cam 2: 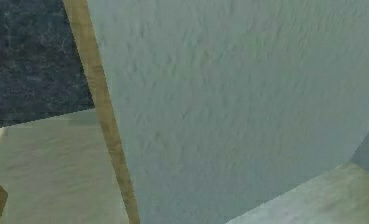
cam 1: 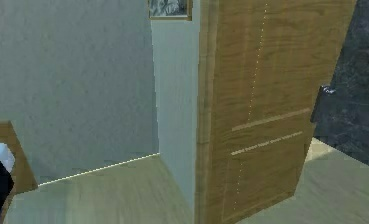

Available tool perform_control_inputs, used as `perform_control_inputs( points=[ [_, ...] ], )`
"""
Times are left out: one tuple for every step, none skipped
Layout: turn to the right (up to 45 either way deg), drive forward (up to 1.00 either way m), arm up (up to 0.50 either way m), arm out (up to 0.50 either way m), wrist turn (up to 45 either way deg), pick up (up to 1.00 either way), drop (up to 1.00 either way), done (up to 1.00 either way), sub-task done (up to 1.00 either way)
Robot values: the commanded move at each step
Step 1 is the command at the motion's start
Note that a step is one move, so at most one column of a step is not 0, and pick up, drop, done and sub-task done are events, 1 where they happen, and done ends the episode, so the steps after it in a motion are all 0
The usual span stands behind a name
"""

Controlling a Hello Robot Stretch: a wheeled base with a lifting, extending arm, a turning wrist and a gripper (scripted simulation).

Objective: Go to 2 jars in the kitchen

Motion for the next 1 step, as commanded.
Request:
perform_control_inputs(
  points=[
    [0.0,0.2,0.0,0.0,0.0,0.0,0.0,0.0,0.0]
  ],
)
